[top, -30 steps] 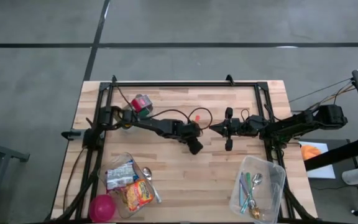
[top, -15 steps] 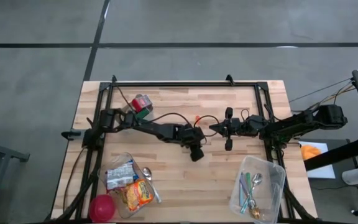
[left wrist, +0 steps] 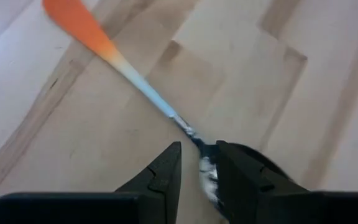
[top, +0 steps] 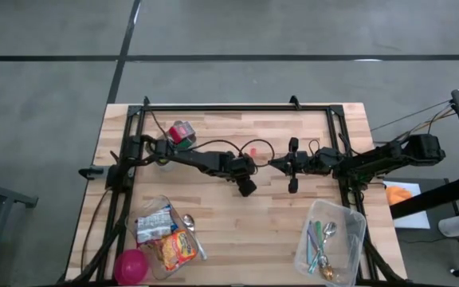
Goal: Pick & Place Food Item
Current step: Put the orange spoon into the white bin
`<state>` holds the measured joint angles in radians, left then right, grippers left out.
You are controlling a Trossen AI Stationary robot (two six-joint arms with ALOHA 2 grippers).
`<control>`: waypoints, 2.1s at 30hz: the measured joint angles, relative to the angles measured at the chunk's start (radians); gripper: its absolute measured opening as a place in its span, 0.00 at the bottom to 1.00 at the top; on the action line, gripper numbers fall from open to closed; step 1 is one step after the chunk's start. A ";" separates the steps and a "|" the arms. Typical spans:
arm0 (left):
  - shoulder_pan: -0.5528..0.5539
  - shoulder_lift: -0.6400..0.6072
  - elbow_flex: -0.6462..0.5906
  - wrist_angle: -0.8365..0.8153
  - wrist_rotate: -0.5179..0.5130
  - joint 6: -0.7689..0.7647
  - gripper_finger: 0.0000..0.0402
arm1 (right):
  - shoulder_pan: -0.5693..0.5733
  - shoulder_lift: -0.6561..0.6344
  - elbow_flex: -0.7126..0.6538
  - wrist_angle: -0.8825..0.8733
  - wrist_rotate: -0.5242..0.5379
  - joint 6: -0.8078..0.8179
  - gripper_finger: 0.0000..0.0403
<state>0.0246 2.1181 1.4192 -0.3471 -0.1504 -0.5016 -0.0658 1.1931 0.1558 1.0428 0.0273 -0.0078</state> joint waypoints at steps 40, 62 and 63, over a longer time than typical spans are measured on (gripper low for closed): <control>-0.061 0.016 -0.080 0.339 0.077 0.159 0.25 | 0.000 0.000 0.000 0.001 0.000 0.000 0.03; -0.144 -0.765 -0.485 0.391 -0.419 0.272 0.25 | 0.000 0.000 0.000 -0.022 0.000 0.000 0.03; -0.146 -0.825 -0.526 0.395 -0.419 0.286 0.25 | 0.000 0.000 0.000 -0.022 0.000 0.000 0.03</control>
<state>-0.1209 1.2926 0.8934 0.0479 -0.5697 -0.2153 -0.0662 1.1931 0.1555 1.0206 0.0273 -0.0078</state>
